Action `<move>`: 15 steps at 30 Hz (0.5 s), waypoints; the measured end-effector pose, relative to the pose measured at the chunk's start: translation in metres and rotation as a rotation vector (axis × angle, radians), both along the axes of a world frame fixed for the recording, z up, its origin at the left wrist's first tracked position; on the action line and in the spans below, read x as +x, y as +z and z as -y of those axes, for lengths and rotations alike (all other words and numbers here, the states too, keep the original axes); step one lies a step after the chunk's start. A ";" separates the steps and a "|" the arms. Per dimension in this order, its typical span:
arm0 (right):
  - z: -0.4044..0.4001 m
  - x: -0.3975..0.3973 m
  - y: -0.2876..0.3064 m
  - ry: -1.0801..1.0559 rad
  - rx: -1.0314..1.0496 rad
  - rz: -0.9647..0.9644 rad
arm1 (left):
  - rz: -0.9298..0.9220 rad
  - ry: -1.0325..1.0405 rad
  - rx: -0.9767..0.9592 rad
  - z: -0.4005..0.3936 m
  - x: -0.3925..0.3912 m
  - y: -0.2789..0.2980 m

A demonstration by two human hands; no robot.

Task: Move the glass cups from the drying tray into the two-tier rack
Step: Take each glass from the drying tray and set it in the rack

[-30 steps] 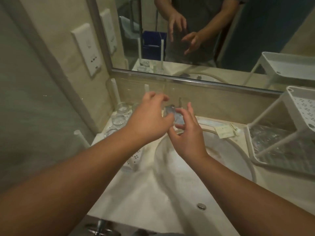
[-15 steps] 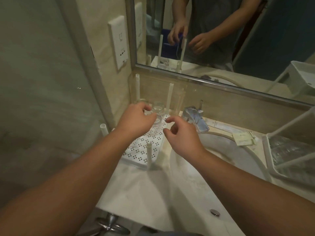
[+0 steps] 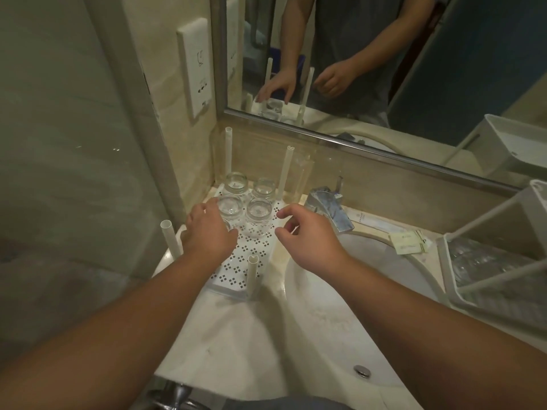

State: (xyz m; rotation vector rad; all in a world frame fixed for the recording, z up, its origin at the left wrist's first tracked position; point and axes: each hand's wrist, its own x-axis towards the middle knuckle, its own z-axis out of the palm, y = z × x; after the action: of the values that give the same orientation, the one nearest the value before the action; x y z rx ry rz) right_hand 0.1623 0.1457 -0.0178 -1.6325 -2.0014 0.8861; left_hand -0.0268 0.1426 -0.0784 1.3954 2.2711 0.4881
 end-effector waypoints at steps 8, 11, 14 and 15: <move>-0.001 -0.001 -0.006 0.000 -0.009 0.033 | -0.025 0.011 -0.136 0.001 0.003 -0.017; 0.000 -0.002 -0.009 0.005 -0.024 0.043 | -0.049 0.027 -0.130 0.003 0.001 -0.017; 0.002 -0.003 -0.011 0.006 -0.033 0.040 | -0.078 0.010 -0.103 0.007 -0.002 -0.018; 0.002 -0.002 -0.011 0.007 -0.033 0.038 | -0.075 0.006 -0.096 0.008 -0.004 -0.018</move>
State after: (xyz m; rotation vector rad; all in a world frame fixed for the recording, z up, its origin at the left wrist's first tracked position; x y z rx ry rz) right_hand 0.1599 0.1434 -0.0289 -1.6734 -2.0290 0.9017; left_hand -0.0305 0.1343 -0.0965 1.3813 2.3257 0.3287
